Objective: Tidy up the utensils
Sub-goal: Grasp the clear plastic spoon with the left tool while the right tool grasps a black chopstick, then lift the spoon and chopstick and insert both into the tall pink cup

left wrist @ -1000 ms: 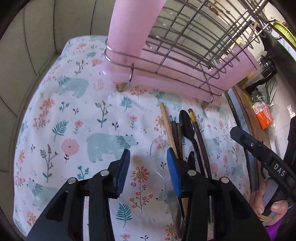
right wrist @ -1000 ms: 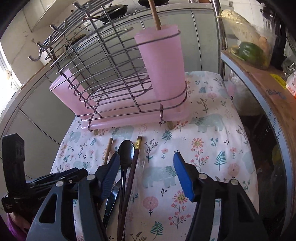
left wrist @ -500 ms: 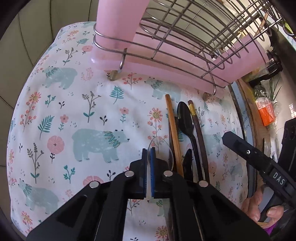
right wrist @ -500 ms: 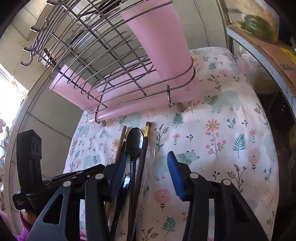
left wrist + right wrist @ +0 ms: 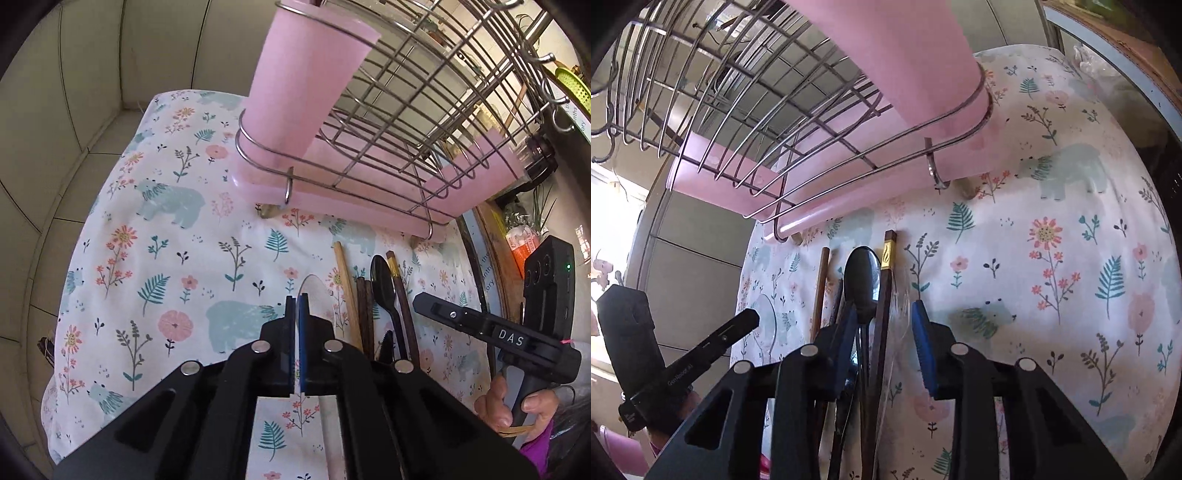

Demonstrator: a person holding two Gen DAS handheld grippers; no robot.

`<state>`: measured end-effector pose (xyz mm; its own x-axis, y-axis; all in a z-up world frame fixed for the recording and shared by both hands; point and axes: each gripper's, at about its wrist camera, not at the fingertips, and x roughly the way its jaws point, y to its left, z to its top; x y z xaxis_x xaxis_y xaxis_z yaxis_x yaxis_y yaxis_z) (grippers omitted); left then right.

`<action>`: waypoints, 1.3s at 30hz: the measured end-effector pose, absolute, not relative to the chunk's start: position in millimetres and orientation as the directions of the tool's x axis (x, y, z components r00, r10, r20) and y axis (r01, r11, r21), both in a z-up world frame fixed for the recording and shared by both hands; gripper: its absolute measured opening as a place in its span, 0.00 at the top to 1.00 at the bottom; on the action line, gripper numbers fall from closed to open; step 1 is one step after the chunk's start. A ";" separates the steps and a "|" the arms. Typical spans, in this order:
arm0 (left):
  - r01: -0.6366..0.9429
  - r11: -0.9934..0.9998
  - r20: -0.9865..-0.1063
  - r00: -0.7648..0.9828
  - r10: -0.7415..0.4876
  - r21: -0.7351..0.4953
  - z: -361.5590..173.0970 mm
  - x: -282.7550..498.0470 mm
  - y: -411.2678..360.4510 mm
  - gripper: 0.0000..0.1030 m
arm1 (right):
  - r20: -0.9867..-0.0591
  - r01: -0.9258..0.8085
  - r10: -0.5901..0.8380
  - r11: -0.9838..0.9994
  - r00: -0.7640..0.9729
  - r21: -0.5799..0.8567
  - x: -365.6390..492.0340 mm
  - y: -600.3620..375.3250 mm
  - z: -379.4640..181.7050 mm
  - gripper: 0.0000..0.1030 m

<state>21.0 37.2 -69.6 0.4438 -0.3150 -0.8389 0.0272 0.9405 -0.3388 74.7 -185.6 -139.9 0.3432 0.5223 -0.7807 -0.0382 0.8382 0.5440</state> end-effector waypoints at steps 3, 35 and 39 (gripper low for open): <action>0.025 0.940 -0.835 0.451 -0.314 -0.340 -66.6 23.7 43.7 1.00 | -0.802 -0.060 0.502 0.857 0.323 0.512 77.9 -175.4 -143.7 0.78; 0.115 0.957 -0.693 0.667 -0.274 -0.267 -10.8 -4.5 29.7 1.00 | -0.655 -0.127 0.200 0.979 0.729 0.158 22.1 -163.8 -50.4 0.93; 0.115 0.958 -0.677 0.686 -0.269 -0.263 -5.5 -7.3 30.0 1.00 | -0.622 -0.112 0.163 0.986 0.766 0.120 14.3 -161.5 -39.0 0.93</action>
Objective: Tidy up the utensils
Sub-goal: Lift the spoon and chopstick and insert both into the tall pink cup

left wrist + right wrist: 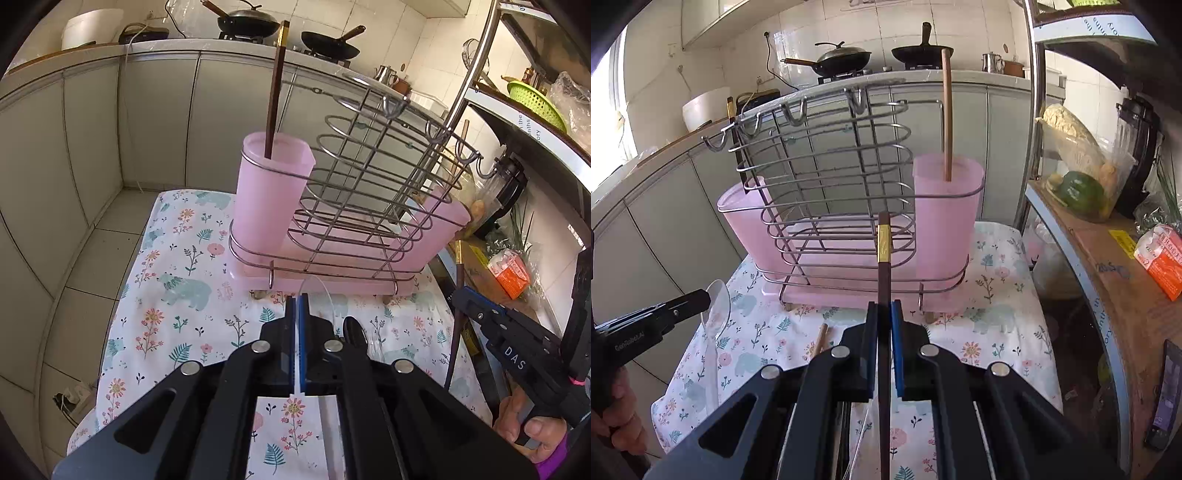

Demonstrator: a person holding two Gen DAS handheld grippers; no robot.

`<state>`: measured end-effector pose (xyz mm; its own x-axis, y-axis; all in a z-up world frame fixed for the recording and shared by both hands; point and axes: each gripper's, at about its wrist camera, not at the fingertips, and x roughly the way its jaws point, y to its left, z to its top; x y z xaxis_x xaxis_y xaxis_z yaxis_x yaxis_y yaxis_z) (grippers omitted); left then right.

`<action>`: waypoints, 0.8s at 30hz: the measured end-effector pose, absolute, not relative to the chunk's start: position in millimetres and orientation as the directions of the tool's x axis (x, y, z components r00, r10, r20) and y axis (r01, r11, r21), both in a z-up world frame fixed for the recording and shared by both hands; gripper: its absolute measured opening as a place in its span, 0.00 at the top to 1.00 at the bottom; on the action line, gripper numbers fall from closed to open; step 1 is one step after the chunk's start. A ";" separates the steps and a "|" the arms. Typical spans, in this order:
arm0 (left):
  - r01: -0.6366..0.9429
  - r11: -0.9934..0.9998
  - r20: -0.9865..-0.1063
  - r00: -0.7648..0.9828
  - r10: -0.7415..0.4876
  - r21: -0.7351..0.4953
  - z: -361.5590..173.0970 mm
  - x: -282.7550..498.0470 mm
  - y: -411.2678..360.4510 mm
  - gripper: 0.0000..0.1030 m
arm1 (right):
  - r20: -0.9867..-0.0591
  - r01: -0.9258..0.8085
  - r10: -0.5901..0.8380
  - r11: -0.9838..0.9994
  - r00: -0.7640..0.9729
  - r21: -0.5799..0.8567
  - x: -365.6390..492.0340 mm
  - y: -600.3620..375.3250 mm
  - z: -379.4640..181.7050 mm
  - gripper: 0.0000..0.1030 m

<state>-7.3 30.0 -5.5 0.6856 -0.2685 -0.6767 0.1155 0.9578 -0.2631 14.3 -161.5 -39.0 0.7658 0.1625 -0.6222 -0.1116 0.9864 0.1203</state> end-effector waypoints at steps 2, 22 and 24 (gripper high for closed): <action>0.115 0.958 -0.671 0.692 -0.267 -0.263 -2.8 -8.1 30.5 1.00 | -0.605 -0.107 0.150 0.989 0.782 0.107 11.1 -161.0 -33.9 0.94; 0.114 0.967 -0.600 0.766 -0.232 -0.228 26.6 -8.1 33.2 1.00 | -0.520 -0.081 0.116 0.993 0.846 0.090 9.1 -167.8 -2.3 0.94; 0.113 0.967 -0.592 0.772 -0.229 -0.227 29.4 -7.2 34.1 1.00 | -0.508 -0.078 0.115 0.993 0.854 0.094 9.3 -169.5 1.3 0.94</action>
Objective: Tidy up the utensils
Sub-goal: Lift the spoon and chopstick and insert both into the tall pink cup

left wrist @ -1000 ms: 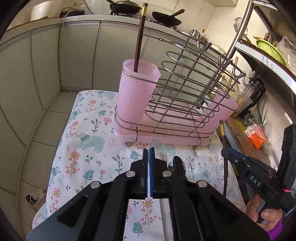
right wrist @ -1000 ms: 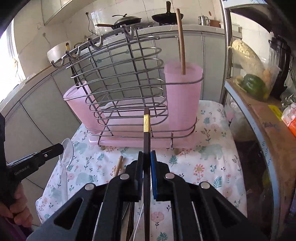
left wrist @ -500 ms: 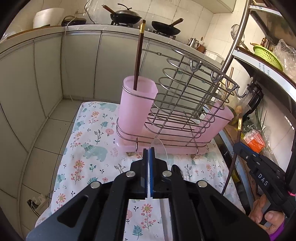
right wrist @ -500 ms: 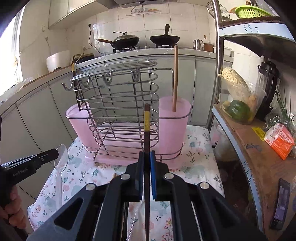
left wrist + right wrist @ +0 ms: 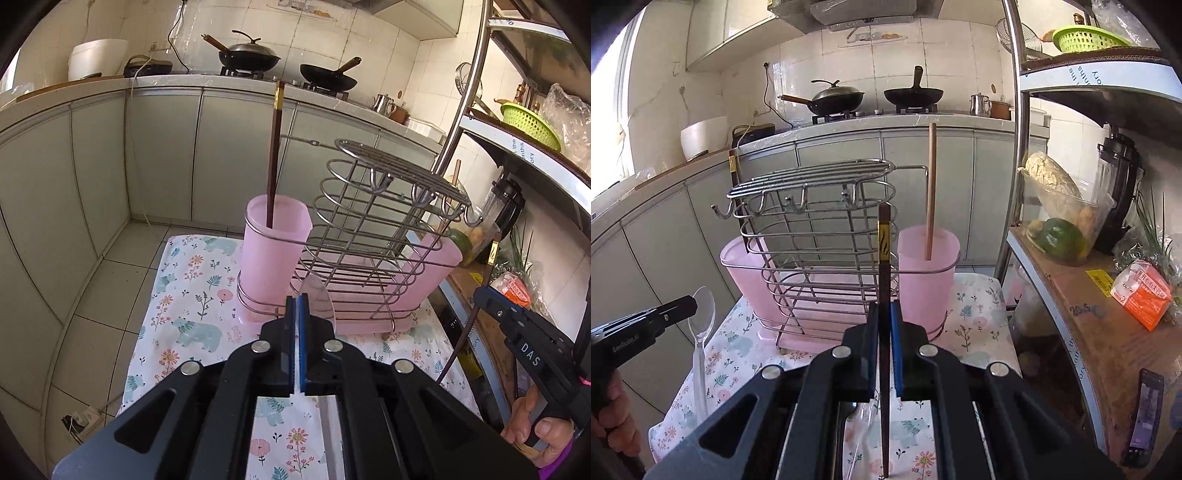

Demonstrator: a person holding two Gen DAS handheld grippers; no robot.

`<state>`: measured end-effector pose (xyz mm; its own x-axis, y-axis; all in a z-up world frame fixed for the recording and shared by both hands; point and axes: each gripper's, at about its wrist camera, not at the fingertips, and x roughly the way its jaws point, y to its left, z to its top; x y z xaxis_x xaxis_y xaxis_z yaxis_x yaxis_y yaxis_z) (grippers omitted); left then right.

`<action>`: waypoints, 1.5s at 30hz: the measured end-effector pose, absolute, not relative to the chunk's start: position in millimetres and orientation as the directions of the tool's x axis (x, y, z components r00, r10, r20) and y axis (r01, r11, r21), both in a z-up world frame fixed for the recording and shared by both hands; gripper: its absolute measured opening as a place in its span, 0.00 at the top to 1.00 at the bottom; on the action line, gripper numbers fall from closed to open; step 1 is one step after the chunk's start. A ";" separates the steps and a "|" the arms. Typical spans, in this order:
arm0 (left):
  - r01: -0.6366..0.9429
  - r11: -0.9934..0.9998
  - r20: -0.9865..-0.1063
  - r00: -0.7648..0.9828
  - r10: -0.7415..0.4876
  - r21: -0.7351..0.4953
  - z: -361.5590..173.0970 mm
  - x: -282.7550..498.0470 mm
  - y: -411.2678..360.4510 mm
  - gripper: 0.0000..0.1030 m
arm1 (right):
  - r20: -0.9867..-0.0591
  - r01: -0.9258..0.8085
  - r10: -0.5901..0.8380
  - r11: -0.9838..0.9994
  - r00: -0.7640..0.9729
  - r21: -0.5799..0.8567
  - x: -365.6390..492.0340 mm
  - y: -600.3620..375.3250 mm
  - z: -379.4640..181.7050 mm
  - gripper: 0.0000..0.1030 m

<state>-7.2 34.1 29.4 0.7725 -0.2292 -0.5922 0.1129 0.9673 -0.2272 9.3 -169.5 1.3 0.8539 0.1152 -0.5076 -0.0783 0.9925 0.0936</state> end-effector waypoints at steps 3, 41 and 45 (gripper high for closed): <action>0.112 0.968 -0.574 0.787 -0.225 -0.226 36.0 -4.7 35.5 1.00 | -0.479 -0.083 0.124 0.991 0.869 0.108 10.3 -174.2 10.8 0.94; -0.139 0.990 -0.061 0.988 0.139 -0.004 69.4 98.8 20.2 1.00 | -0.092 -0.076 0.092 0.985 0.991 0.157 82.9 -227.7 127.5 0.94; -0.123 0.992 -0.071 0.990 0.122 -0.011 63.0 98.6 19.9 1.00 | -0.114 -0.073 0.092 0.985 0.989 0.158 86.3 -227.2 118.7 0.94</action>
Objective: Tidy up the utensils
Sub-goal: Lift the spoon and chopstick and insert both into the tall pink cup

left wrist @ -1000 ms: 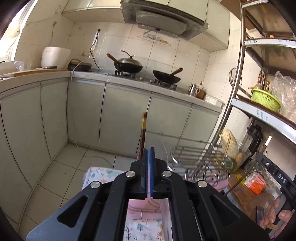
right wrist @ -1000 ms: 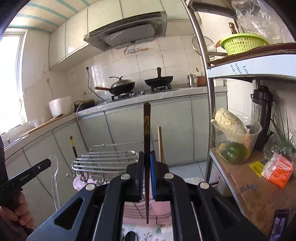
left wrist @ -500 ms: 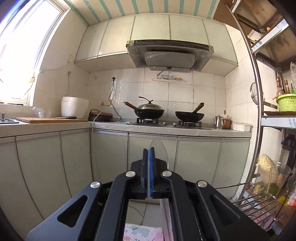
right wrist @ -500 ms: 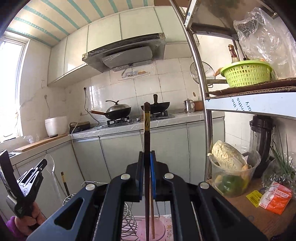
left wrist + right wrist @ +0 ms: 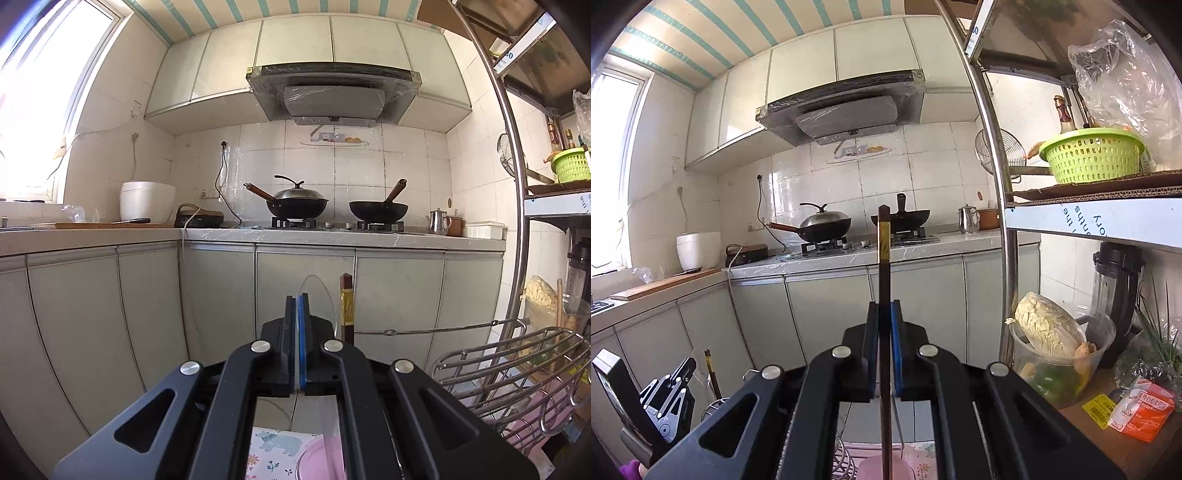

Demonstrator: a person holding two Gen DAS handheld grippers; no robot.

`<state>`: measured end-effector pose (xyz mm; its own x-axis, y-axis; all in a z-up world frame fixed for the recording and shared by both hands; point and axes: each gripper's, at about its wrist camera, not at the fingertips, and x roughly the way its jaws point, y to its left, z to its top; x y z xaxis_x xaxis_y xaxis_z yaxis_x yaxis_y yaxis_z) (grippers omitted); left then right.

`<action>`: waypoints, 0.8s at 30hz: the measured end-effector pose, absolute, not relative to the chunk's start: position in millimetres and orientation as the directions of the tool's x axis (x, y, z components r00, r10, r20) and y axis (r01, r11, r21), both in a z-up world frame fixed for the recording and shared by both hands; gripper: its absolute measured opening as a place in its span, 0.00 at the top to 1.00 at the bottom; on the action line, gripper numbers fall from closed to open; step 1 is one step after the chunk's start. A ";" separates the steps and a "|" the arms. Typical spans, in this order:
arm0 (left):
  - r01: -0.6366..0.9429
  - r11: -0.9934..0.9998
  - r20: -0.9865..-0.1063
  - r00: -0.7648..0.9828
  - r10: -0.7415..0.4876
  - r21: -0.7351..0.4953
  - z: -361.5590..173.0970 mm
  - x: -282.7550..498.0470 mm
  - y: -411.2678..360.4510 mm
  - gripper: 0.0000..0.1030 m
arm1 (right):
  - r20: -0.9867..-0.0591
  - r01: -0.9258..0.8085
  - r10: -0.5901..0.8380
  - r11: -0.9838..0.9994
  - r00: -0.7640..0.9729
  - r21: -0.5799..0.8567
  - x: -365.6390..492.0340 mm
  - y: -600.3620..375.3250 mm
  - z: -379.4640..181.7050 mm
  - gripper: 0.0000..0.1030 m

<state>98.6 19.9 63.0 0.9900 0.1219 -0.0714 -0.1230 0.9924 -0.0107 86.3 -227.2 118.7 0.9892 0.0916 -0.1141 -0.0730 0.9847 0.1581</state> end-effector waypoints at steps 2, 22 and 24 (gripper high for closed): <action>-0.116 0.993 -0.078 0.990 0.115 -0.006 59.4 96.8 18.6 1.00 | -0.139 -0.066 0.088 0.986 0.986 0.156 88.0 -226.1 110.1 0.94; -0.023 0.995 -0.281 0.960 -0.006 -0.097 41.1 82.0 25.8 0.95 | -0.399 -0.072 0.132 0.984 0.907 0.161 95.5 -218.4 30.3 0.93; -0.017 0.993 -0.316 0.949 -0.019 -0.113 41.9 81.5 26.5 0.90 | -0.418 -0.080 0.136 0.986 0.898 0.148 95.7 -214.4 29.3 0.91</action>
<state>81.5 26.5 41.9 0.9486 -0.0192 -0.3159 -0.0174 0.9935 -0.1127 95.7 -214.4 29.3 0.8983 0.1358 -0.4179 -0.0802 0.9857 0.1480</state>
